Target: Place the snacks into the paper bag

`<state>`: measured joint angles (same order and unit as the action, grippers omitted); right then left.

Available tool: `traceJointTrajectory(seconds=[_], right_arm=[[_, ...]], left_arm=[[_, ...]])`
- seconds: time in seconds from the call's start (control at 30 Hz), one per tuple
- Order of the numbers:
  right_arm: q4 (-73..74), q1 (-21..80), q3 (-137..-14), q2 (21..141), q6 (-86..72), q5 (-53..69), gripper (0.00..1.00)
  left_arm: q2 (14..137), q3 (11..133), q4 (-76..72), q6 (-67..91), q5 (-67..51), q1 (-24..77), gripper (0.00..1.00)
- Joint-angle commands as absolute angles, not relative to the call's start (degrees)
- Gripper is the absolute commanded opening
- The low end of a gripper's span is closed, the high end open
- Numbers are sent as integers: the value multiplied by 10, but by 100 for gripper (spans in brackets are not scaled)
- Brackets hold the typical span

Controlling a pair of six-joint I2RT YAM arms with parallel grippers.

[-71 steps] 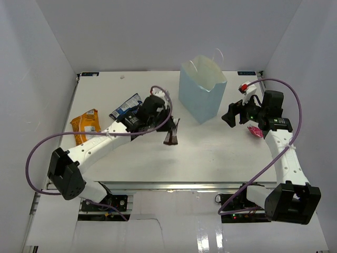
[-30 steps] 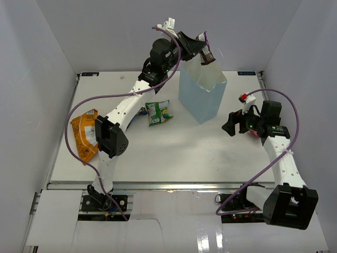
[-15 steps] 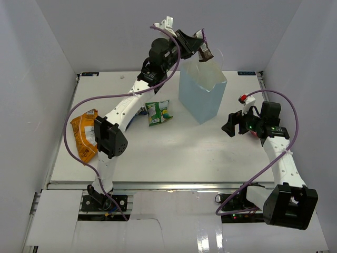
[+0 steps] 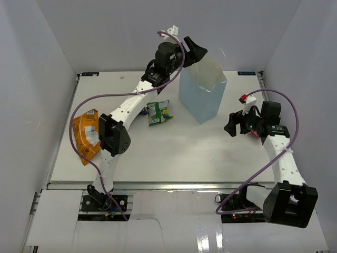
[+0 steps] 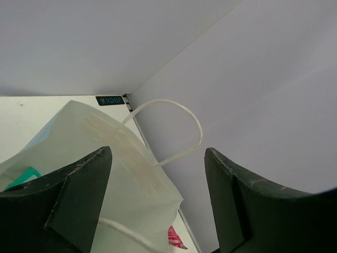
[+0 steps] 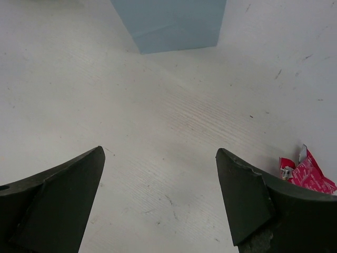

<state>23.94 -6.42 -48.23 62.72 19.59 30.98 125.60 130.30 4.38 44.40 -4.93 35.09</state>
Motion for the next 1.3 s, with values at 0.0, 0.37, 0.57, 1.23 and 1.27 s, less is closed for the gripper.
traceJointTrajectory(seconds=[0.0,0.37,0.57,1.23,1.27], right_arm=[[271,-70,-526,653,230,266,92],[381,-91,-640,807,449,80,90],[381,-97,-689,925,501,3,87],[284,-105,-604,981,497,-37,27],[286,-106,-598,970,495,-31,22]], left_arm=[[1237,1346,50,430,-58,350,82],[950,1044,98,228,-37,302,90],[730,728,139,240,-12,261,95],[557,393,145,454,-42,255,95],[559,392,145,455,-46,255,95]])
